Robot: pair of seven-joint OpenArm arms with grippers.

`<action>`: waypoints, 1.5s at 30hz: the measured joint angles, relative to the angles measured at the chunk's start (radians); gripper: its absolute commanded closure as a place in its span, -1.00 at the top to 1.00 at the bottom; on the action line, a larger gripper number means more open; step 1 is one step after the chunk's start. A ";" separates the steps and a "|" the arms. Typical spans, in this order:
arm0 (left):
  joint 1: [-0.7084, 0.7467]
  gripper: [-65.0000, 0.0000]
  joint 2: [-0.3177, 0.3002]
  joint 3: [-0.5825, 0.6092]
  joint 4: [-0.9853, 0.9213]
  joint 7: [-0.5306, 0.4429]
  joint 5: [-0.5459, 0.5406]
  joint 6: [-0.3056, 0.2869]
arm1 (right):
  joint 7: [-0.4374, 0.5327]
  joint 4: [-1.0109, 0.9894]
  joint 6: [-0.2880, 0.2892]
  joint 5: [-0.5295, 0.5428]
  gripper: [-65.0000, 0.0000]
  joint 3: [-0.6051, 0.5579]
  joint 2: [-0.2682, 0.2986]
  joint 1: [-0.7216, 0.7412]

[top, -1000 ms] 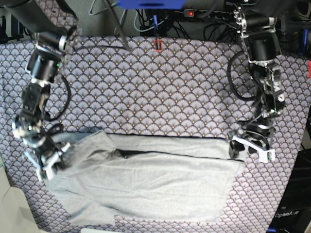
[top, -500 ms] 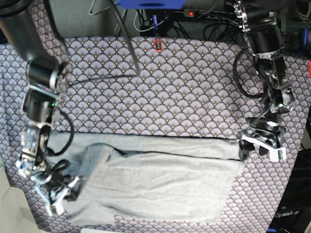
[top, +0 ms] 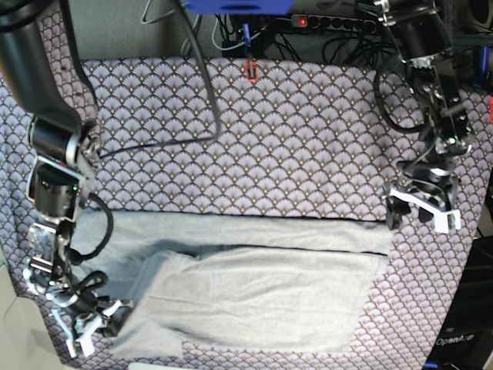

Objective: Fold the T-shirt properly
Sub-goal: 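Reposition both grippers over the folded edge of the shirt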

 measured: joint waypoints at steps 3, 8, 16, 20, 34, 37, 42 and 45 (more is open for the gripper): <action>0.023 0.33 -0.002 -0.002 0.026 -0.001 0.000 0.001 | 0.014 -0.085 0.000 0.000 -0.96 0.000 0.002 0.039; 0.076 0.33 -0.002 -0.008 0.080 -0.001 -0.003 0.001 | 0.052 -0.105 -0.024 0.000 -0.96 -0.001 -0.001 0.058; 0.115 0.33 -0.004 -0.008 0.140 -0.006 -0.010 -0.003 | 0.079 -0.106 -0.098 0.005 -0.78 -0.055 -0.002 0.067; 0.132 0.33 -0.004 -0.008 0.159 0.006 0.000 -0.003 | 0.087 -0.101 -0.101 0.011 -0.53 -0.053 0.002 0.045; 0.128 0.33 0.005 -0.002 0.163 0.003 -0.003 -0.003 | 0.016 0.234 -0.109 0.006 -0.38 -0.052 0.013 -0.272; 0.090 0.33 0.008 0.008 0.160 0.006 -0.004 -0.002 | -0.011 0.434 -0.108 0.000 -0.38 -0.050 -0.044 -0.449; -0.014 0.33 0.004 0.140 0.097 -0.003 0.000 0.000 | 0.017 0.558 -0.103 0.011 -0.38 -0.054 -0.093 -0.526; -0.078 0.25 0.001 0.183 0.006 0.001 0.002 0.005 | -0.045 0.597 -0.100 0.010 -0.38 -0.056 -0.110 -0.581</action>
